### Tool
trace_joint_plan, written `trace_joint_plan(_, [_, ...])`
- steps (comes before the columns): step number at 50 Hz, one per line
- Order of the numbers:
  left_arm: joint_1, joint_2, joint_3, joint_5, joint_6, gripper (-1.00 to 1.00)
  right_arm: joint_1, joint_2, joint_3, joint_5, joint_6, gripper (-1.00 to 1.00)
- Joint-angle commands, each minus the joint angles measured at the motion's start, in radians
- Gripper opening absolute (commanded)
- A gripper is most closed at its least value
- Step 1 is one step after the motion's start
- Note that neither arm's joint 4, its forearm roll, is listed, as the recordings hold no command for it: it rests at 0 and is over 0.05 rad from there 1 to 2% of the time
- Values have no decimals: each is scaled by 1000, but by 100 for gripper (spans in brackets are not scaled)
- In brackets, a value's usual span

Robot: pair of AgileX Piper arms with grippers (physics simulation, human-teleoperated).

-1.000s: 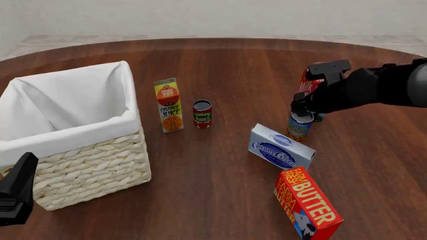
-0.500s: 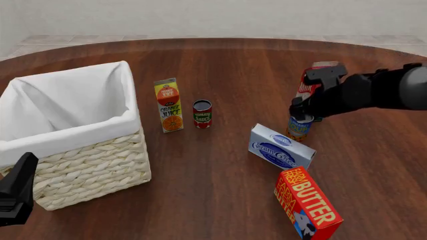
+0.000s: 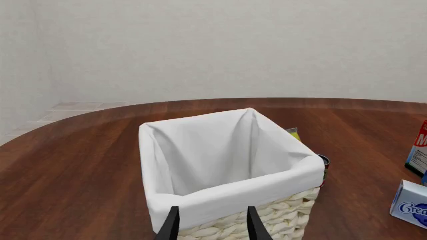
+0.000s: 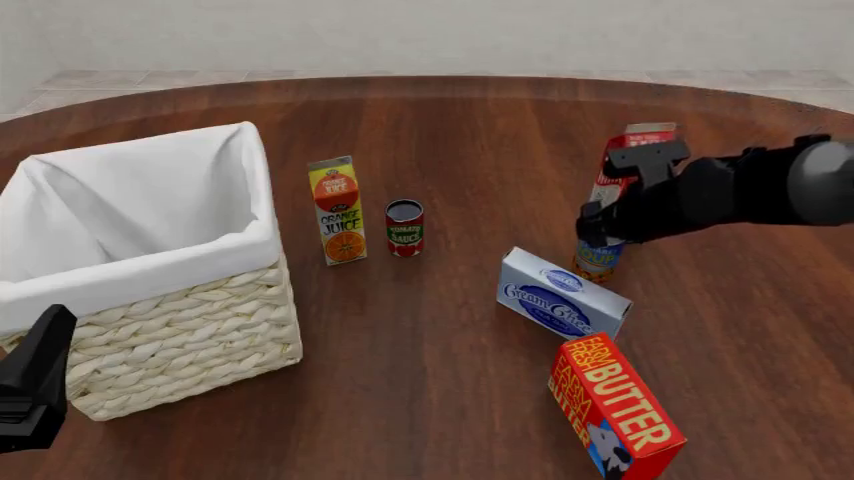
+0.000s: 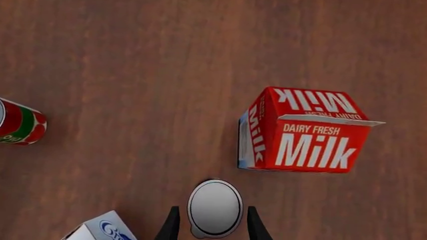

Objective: Pick up the alphabet soup and the tomato sauce, and put them in the basket.

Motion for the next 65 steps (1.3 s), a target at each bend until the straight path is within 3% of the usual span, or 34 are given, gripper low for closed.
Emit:
trace_joint_plan(1, [0, 0, 0, 0, 0, 100, 1, 13, 8, -13, 6, 100])
trace_joint_plan(58, [0, 0, 0, 0, 0, 100, -11, 74, 22, -57, 2, 100])
trace_joint_plan(59, [0, 0, 0, 0, 0, 100, -12, 70, 23, -59, -3, -100])
trace_joint_plan(65, [0, 0, 0, 0, 0, 100, -9, 58, 24, -57, -6, -100])
